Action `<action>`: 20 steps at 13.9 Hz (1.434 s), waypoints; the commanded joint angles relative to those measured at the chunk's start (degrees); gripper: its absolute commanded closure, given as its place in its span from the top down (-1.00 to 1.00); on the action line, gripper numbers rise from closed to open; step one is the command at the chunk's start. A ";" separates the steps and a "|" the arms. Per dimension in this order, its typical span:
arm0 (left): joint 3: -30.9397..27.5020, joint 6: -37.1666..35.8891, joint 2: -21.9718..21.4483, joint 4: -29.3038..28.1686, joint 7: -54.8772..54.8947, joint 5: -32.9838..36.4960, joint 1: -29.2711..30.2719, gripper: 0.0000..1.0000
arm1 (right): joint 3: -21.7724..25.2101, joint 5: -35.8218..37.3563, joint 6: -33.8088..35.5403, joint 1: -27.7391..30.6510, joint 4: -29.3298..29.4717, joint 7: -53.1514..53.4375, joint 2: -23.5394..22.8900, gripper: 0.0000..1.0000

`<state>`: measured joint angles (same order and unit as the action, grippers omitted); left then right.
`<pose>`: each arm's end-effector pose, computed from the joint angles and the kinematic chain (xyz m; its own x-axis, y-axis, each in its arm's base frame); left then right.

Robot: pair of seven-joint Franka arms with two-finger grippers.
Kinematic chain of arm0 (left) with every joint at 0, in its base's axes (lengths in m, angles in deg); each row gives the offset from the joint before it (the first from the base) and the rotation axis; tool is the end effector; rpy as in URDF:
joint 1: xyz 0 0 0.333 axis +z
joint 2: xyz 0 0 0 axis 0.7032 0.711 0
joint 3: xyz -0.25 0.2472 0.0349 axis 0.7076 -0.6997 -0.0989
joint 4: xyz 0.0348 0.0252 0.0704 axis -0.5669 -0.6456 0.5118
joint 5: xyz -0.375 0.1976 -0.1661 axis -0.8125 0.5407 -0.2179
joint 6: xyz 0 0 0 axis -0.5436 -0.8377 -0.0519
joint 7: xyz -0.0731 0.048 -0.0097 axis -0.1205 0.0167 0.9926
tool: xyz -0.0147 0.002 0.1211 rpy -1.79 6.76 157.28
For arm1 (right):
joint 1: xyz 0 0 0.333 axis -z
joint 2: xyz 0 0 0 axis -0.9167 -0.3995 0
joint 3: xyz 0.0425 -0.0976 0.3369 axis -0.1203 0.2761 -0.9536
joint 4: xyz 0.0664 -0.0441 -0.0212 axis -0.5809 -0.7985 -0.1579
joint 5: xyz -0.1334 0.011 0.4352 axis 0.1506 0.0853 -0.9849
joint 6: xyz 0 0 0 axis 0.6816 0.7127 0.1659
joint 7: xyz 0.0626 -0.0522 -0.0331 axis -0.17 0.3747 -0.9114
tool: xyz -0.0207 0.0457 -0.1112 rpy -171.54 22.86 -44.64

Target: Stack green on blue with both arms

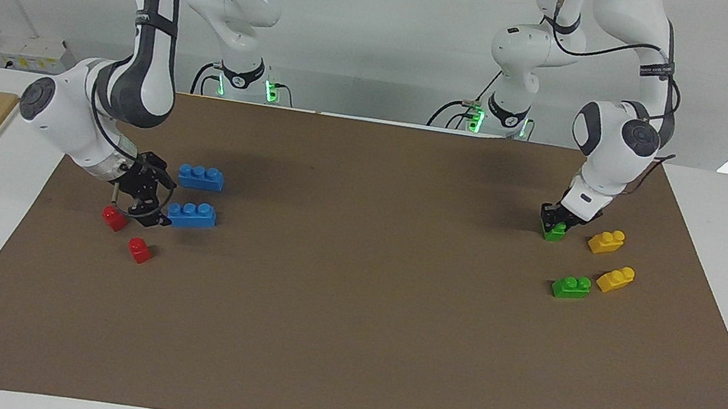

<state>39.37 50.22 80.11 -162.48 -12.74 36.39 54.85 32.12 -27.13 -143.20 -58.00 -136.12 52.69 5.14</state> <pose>0.5032 0.0166 0.2936 0.9974 0.0492 -0.0526 0.0475 -0.9983 -0.0332 0.6153 -0.0744 0.3061 0.2026 -0.9204 -0.3345 -0.9720 -0.2304 0.0453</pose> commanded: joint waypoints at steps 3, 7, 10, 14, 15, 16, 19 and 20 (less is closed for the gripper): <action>0.10 -8.33 -0.35 5.90 -3.76 -0.49 -1.20 -1.00 | -0.06 -3.58 -2.78 1.04 -1.08 -4.30 -1.49 0.92; 0.19 -11.59 -0.27 9.33 -8.24 -0.66 -2.08 -1.00 | -0.06 -5.34 -4.54 1.22 -1.08 -6.59 -3.60 0.90; 0.28 -15.45 0.70 13.02 -13.77 -1.80 -2.52 -1.00 | -0.06 -6.04 -5.07 1.39 -1.26 -6.68 -3.96 0.84; 0.37 -16.69 1.05 13.83 -21.60 -2.07 -3.67 -1.00 | -0.06 -7.18 -5.24 2.01 -1.26 -7.21 -3.96 0.69; 0.37 -17.48 1.05 13.83 -22.66 -2.24 -3.67 -1.00 | -0.15 -7.27 -5.24 2.10 -1.26 -7.21 -3.96 0.59; 0.37 -17.66 1.05 13.91 -23.88 -2.51 -3.67 -1.00 | -0.15 -7.97 -5.33 2.18 -1.26 -7.21 -3.96 0.47; 0.37 -17.58 1.05 14.09 -28.80 -4.70 -3.67 -1.00 | -0.06 -10.00 -5.24 2.27 -1.26 -7.21 -3.96 0.35; 0.54 -17.66 1.05 14.26 -29.78 -4.79 -3.75 -1.00 | -0.06 -10.00 -5.24 2.27 -1.26 -7.21 -3.96 0.26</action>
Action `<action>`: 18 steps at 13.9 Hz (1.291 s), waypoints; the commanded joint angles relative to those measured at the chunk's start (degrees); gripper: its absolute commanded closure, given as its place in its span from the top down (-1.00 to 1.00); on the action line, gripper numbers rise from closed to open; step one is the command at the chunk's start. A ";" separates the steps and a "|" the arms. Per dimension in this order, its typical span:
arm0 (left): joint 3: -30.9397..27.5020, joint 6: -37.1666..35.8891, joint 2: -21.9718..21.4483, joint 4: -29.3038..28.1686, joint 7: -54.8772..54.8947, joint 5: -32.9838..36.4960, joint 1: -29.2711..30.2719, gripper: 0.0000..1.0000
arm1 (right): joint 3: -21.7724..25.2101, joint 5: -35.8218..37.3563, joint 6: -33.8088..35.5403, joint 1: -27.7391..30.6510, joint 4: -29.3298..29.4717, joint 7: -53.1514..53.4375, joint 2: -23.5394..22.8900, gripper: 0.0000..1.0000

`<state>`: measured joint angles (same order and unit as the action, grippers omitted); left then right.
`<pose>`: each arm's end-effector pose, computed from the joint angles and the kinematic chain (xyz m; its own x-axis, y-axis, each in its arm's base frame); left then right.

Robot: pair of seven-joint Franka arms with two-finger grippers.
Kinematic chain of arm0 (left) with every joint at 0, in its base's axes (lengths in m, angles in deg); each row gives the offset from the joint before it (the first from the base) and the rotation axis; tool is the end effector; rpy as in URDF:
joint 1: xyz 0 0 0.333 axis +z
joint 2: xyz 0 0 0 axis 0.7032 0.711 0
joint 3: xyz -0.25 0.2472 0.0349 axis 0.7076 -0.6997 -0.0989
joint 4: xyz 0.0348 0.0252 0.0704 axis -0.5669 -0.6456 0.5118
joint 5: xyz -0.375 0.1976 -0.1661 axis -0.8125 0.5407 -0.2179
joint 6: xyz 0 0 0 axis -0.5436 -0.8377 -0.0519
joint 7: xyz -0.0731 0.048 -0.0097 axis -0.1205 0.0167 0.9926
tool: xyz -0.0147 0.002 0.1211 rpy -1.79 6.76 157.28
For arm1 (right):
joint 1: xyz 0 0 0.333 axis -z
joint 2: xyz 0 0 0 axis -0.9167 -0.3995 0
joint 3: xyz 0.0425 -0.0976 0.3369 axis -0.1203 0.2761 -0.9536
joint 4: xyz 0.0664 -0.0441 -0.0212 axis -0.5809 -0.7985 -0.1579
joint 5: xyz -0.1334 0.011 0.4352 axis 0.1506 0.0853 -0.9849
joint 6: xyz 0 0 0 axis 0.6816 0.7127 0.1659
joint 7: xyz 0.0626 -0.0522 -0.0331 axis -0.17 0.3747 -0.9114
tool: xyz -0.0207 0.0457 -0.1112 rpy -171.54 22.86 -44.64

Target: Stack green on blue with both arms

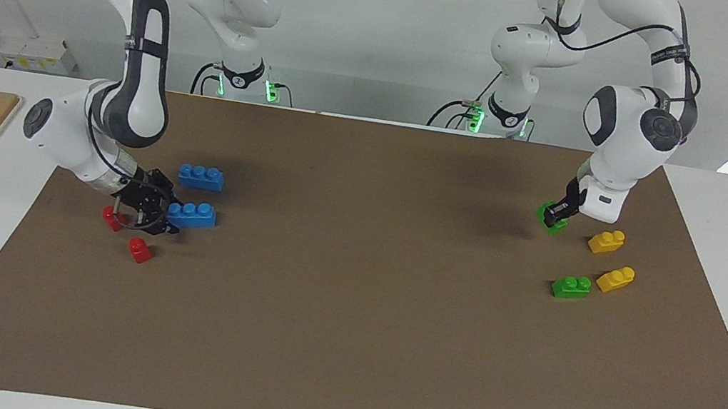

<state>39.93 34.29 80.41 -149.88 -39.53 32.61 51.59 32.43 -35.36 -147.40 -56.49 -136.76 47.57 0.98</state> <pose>0.5462 -0.0225 0.3725 0.8759 0.4695 -0.1112 0.4681 -0.8828 -0.0400 0.6175 -0.0906 0.2623 0.1542 -0.8964 -0.4155 -0.9859 -0.1675 -0.0044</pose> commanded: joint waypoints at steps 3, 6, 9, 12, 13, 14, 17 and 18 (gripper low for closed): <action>0.07 -3.39 0.66 3.50 -7.28 -1.45 -1.63 -1.00 | -0.37 -1.77 -0.86 0.59 -0.79 -3.22 0.21 0.15; -0.01 -4.01 0.57 4.65 -13.61 -2.77 -4.08 -1.00 | -0.46 -1.77 -0.43 0.68 -0.79 -3.23 0.21 -0.30; 0.07 -3.75 0.57 5.27 -16.70 -2.77 -4.97 -1.00 | -0.46 -1.94 0.36 0.94 -0.09 -3.40 0.21 -1.00; 0.07 -3.57 0.57 5.27 -16.79 -2.86 -4.97 -1.00 | -0.46 -4.66 0.80 0.33 1.31 -2.36 0.47 -1.00; 0.07 -3.49 0.57 5.18 -16.88 -2.86 -4.97 -1.00 | -0.46 -5.54 2.20 -0.28 3.06 0.35 0.56 -1.00; 0.07 -3.49 0.57 5.27 -16.88 -2.86 -4.97 -1.00 | -0.55 -6.42 2.91 -1.51 4.99 5.94 0.56 -1.00; 0.07 -3.49 0.57 5.44 -20.90 -2.86 -6.11 -1.00 | -0.64 -6.43 3.09 -8.18 10.10 19.76 0.91 -1.00; 0.07 -3.75 0.57 5.79 -23.45 -2.86 -7.51 -1.00 | -0.72 -6.43 3.18 -10.55 11.07 23.28 1.08 -1.00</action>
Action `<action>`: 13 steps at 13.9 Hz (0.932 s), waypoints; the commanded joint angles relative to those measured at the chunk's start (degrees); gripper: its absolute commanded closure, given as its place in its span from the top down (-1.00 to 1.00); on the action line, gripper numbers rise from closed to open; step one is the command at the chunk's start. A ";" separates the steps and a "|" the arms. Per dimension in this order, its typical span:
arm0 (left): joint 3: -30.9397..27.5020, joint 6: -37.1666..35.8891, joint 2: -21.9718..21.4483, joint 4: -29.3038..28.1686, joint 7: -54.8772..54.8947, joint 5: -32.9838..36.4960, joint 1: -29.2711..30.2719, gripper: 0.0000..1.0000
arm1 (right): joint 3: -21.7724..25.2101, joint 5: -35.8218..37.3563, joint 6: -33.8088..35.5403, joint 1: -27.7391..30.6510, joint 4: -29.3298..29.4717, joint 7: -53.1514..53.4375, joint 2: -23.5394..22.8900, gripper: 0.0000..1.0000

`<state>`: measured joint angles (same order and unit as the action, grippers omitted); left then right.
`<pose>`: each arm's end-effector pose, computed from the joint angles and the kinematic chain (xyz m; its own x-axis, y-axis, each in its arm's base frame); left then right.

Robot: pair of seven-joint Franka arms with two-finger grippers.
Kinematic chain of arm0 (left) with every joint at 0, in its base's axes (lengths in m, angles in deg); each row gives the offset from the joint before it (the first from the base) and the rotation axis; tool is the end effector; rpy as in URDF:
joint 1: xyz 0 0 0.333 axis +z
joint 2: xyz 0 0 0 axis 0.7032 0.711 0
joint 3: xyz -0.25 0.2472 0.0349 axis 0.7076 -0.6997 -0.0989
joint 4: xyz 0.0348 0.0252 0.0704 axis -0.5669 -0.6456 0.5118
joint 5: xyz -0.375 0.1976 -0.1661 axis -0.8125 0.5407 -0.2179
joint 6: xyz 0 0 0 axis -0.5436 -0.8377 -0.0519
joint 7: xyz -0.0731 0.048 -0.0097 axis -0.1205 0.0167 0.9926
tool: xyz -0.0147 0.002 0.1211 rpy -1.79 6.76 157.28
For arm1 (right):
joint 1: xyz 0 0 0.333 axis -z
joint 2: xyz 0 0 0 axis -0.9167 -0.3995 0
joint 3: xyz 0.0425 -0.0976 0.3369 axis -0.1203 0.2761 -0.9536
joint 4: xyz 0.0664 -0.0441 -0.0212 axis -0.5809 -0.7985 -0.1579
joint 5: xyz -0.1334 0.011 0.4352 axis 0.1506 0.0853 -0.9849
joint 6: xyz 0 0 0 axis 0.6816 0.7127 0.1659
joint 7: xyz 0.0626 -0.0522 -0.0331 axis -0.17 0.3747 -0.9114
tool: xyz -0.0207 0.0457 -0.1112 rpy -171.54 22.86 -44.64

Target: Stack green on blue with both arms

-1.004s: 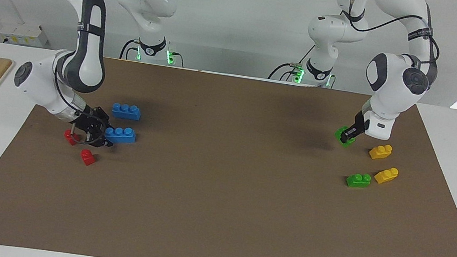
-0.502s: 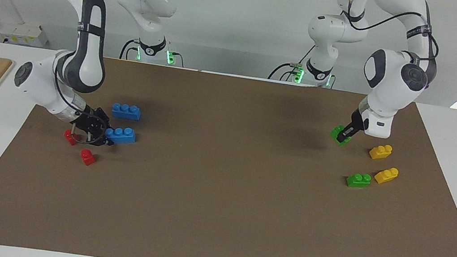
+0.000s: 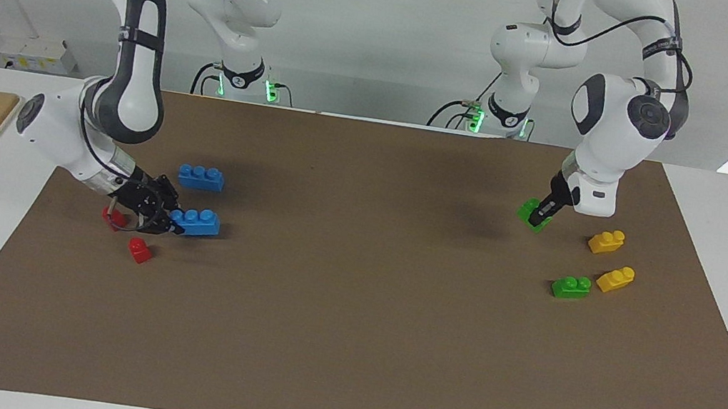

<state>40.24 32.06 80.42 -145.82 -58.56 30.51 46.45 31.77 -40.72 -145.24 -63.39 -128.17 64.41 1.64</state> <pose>0.5575 -0.0796 0.4047 0.7326 0.6739 -0.0955 0.6746 -0.7376 -0.0293 0.6742 -0.0040 0.3407 0.0003 -0.8813 -0.4725 -0.9998 0.0094 -0.0181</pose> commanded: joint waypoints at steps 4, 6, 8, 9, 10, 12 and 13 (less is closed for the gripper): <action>-0.24 -2.05 0.39 4.19 -14.27 -0.76 -5.37 -1.00 | 0.03 -0.98 -0.91 -14.28 1.52 16.83 1.56 -1.00; -0.24 -3.36 0.39 5.69 -18.49 -0.76 -6.43 -1.00 | 0.03 -0.98 -3.37 -18.94 0.55 22.08 1.83 -1.00; -0.15 -4.60 0.39 7.27 -23.40 -0.76 -8.00 -1.00 | -0.06 -1.07 -10.11 -24.65 -2.95 28.06 2.61 -1.00; -0.15 -4.69 0.39 7.62 -26.56 -0.76 -8.97 -1.00 | -0.06 -1.07 -13.28 -27.38 -4.36 29.92 2.53 -1.00; -0.15 -4.34 0.47 7.97 -30.60 -0.76 -9.67 -1.00 | -0.06 -1.07 -16.01 -29.49 -5.42 31.76 2.18 -1.00; -0.15 -3.55 0.91 8.94 -39.04 -2.76 -9.77 -1.00 | -0.06 -1.07 -19.37 -31.35 -6.48 35.02 1.83 -1.00; -0.15 -3.02 1.00 9.64 -41.60 -4.17 -9.77 -1.00 | -0.06 -1.07 -19.99 -31.97 -6.48 36.25 1.30 -1.00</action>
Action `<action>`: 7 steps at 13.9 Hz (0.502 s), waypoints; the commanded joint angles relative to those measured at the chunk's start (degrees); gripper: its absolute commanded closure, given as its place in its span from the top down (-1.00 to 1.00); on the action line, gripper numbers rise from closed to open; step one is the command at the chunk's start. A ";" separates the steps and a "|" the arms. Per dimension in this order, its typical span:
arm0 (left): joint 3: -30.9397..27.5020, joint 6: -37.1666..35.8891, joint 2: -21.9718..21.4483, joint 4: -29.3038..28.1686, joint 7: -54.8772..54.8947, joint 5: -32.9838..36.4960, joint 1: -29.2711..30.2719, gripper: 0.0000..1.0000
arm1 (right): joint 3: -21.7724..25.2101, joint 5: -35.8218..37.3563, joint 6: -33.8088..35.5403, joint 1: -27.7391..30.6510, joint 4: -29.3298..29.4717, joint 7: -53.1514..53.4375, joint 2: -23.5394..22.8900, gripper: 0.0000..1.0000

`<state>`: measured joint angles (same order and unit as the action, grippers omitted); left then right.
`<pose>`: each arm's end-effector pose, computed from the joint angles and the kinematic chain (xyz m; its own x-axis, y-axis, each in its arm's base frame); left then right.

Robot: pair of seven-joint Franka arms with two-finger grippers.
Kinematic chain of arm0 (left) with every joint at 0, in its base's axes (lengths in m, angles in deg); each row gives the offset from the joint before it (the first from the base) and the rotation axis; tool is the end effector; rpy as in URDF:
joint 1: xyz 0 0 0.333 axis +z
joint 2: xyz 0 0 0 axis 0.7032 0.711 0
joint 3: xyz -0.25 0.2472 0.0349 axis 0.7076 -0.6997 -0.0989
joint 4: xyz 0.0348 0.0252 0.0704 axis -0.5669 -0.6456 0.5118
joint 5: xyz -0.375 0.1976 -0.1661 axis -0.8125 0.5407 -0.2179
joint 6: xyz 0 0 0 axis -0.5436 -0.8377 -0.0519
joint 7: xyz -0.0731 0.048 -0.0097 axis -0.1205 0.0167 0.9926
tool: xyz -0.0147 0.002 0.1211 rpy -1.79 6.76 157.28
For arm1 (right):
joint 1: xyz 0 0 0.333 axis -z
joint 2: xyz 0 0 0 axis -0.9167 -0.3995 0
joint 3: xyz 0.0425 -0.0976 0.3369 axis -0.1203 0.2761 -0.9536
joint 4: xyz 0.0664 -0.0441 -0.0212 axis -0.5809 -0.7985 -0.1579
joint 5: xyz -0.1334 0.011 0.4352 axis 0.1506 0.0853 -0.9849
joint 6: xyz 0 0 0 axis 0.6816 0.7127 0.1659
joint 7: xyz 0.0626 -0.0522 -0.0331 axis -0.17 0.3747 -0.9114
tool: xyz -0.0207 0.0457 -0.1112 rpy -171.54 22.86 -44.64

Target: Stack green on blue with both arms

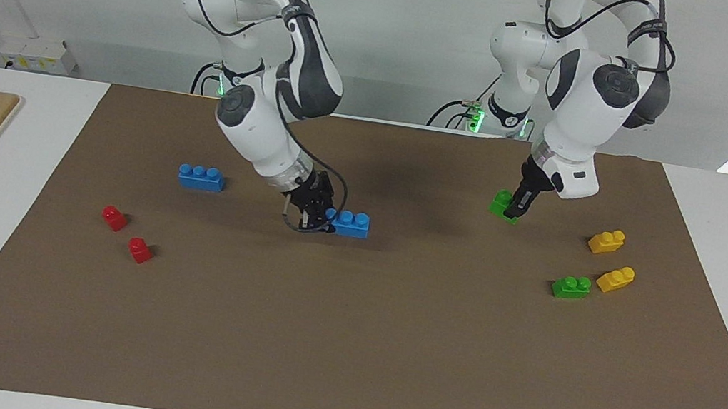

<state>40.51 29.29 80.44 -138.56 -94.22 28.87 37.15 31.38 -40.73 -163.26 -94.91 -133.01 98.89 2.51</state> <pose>0.5608 -0.1821 0.4663 0.3586 0.9299 -0.0819 0.9330 -0.3598 0.0005 0.5918 0.3339 0.3316 -0.1327 -0.8933 -0.4295 -0.9909 0.1293 0.0373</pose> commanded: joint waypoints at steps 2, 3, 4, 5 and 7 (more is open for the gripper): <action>-0.33 0.62 1.50 2.56 -10.42 -3.07 -0.72 -1.00 | 0.41 -1.06 -4.59 -2.64 -1.90 3.53 -0.61 -1.00; -0.33 1.76 1.51 2.47 -13.14 -3.07 -2.21 -1.00 | 0.33 -1.06 -5.99 -3.17 -2.25 3.80 -1.23 -1.00; -0.33 2.82 1.51 2.38 -15.08 -3.07 -3.35 -1.00 | 0.33 -1.06 -7.14 -3.26 -2.51 3.89 -1.76 -1.00; -0.33 3.44 1.59 2.47 -16.84 -3.07 -4.32 -1.00 | 0.33 -1.06 -7.67 -4.05 -2.43 4.33 -2.11 -1.00; -0.33 5.28 1.77 2.47 -20.97 -3.07 -6.34 -1.00 | 0.33 -1.06 -8.20 -4.67 -2.95 3.46 -2.11 -1.00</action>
<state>40.57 32.79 81.07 -137.17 -111.06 26.46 32.97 31.45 -40.73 -169.83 -98.71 -134.98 102.25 0.19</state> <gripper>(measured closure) 0.656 0.652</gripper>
